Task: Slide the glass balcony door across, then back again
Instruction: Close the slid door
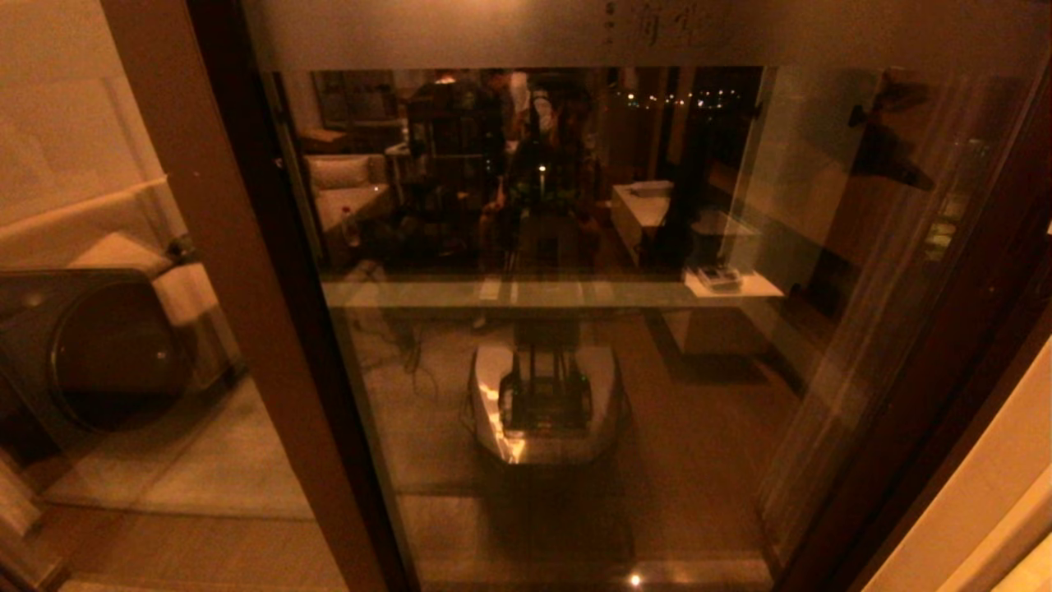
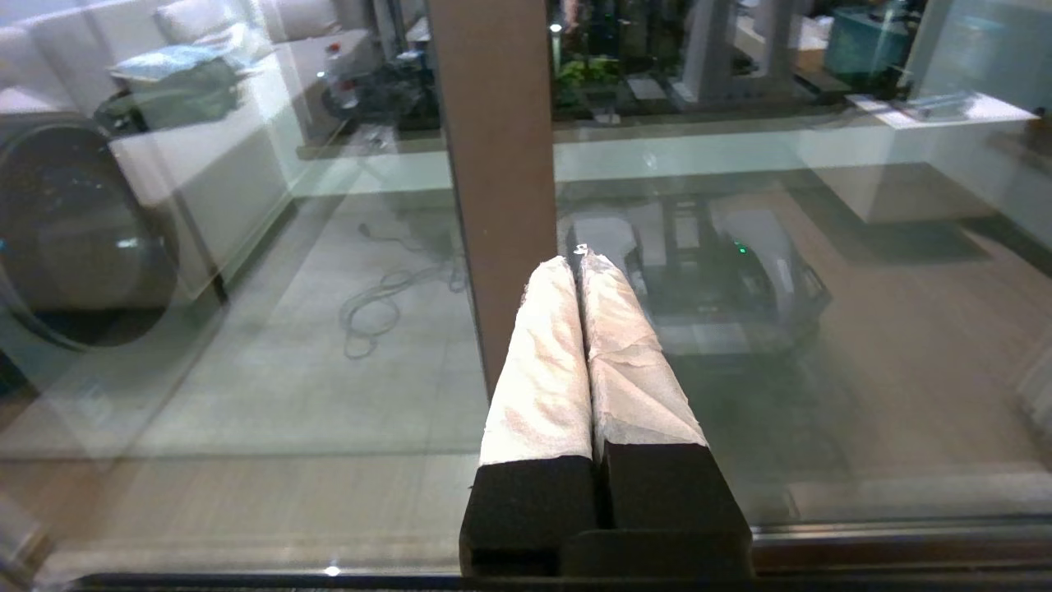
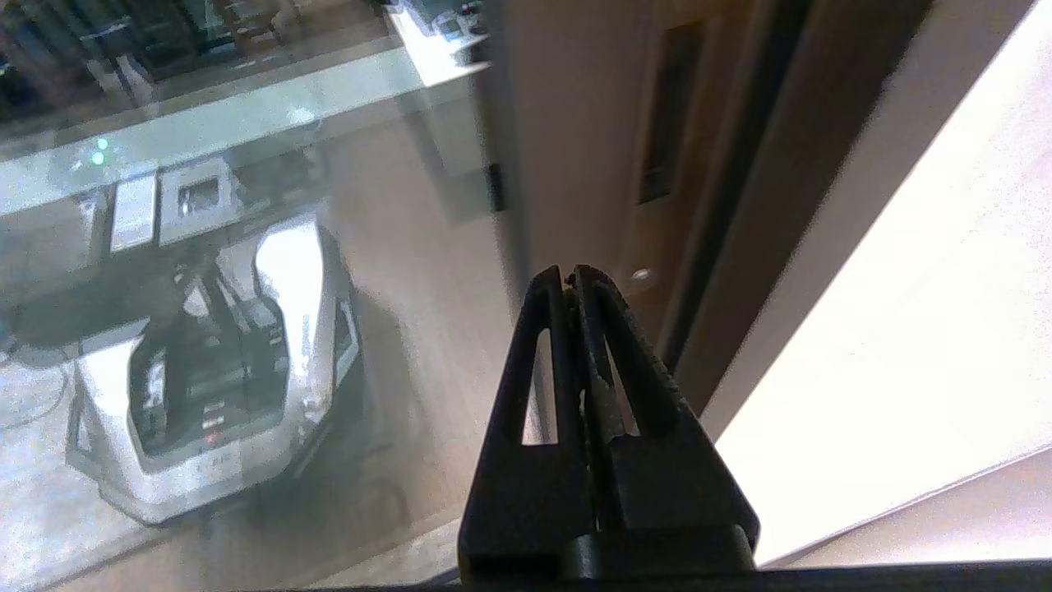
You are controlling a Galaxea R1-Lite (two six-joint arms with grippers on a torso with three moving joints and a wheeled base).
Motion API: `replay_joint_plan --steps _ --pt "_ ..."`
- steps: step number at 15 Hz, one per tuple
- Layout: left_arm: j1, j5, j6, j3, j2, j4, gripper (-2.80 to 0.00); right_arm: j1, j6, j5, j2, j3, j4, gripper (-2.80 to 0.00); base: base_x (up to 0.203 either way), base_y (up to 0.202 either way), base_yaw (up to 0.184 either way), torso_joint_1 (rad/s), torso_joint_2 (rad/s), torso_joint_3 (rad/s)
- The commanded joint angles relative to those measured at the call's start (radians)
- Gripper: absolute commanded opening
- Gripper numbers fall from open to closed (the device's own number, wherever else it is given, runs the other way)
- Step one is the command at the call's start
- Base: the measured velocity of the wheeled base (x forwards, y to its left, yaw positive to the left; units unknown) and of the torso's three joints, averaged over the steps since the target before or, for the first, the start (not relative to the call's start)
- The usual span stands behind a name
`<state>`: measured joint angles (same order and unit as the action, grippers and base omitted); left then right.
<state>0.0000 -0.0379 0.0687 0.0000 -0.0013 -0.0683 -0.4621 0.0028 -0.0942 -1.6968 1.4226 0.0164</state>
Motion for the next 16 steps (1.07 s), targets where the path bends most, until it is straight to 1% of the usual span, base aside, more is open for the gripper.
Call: replay_joint_plan --steps 1,2,3,8,13,16 --pt "0.000 0.000 0.000 0.031 0.001 -0.001 -2.80 -0.003 -0.002 -0.021 -0.014 0.002 0.000 -2.80 0.000 0.000 0.000 0.000 0.00 0.000" --pt "0.000 0.000 0.000 0.031 0.001 -0.001 -2.80 -0.003 -0.007 -0.038 -0.023 0.001 0.000 -2.80 0.000 0.000 0.000 0.000 0.00 0.000" --pt "0.000 0.000 0.000 0.031 0.001 -0.001 -2.80 -0.003 -0.010 -0.046 -0.040 0.014 -0.001 0.00 0.000 0.000 0.000 0.000 0.00 0.000" --pt "0.000 0.000 0.000 0.031 0.001 -0.001 -2.80 -0.003 -0.012 -0.077 -0.138 0.073 -0.015 0.00 0.000 0.000 0.000 0.000 0.00 0.000" --pt "0.000 0.000 0.000 0.031 0.001 -0.001 -2.80 -0.003 -0.019 -0.076 -0.164 0.167 -0.014 0.00 0.000 0.000 0.000 0.000 0.00 0.000" --pt "0.000 0.000 0.000 0.031 0.001 -0.001 -2.80 -0.004 -0.026 -0.080 -0.208 0.187 -0.013 0.00 0.000 0.000 0.000 0.000 0.00 0.000"
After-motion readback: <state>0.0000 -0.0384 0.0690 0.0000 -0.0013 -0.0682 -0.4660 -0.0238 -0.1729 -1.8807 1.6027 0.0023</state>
